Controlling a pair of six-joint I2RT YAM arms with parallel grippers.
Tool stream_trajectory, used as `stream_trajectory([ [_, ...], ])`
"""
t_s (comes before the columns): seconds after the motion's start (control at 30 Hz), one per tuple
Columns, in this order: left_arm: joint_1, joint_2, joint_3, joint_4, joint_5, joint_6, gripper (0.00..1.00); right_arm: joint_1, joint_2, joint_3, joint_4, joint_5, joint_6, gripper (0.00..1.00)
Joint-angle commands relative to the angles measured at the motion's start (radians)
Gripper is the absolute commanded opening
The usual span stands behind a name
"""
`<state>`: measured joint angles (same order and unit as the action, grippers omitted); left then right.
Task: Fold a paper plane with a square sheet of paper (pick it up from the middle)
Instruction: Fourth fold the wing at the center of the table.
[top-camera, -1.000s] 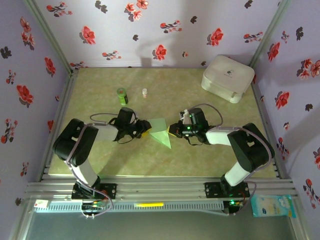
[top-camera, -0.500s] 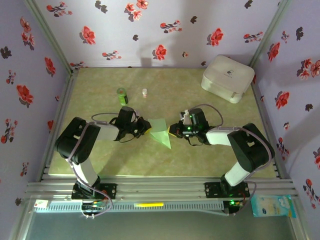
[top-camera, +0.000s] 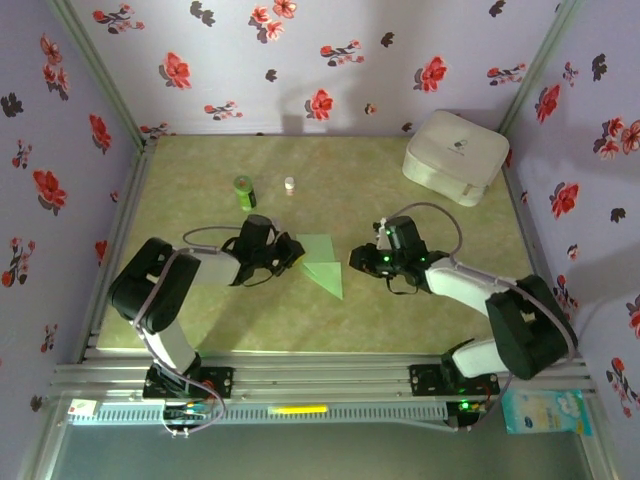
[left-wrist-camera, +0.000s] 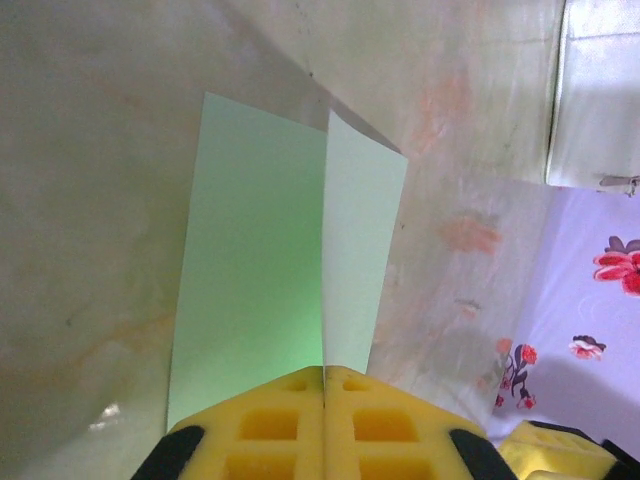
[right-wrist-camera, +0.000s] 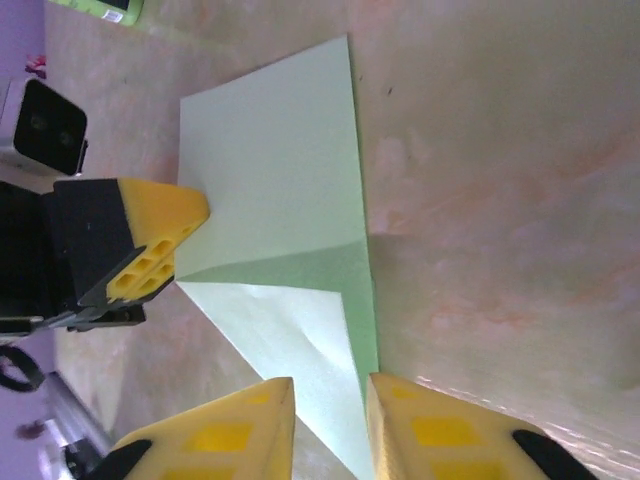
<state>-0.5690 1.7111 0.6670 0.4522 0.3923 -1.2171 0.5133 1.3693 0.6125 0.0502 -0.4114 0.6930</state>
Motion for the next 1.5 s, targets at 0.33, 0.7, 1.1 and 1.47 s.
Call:
stream_trajectory([
  [0.33,-0.122,-0.123,-0.041,-0.024,-0.27,-0.141,0.0,0.399,-0.131,-0.169,0.171,0.6,-0.452,0.36],
  [0.7,-0.125,-0.11,-0.025,-0.016,-0.235,-0.127,0.0,0.501,0.07,-0.131,0.328,0.683,-0.572,0.39],
  [1.1,-0.126,-0.079,-0.004,-0.018,-0.194,-0.124,0.02,0.527,0.194,-0.08,0.334,0.781,-0.61,0.35],
  [1.47,-0.12,-0.067,0.004,-0.026,-0.189,-0.108,0.09,0.528,0.195,-0.096,0.332,0.775,-0.568,0.22],
])
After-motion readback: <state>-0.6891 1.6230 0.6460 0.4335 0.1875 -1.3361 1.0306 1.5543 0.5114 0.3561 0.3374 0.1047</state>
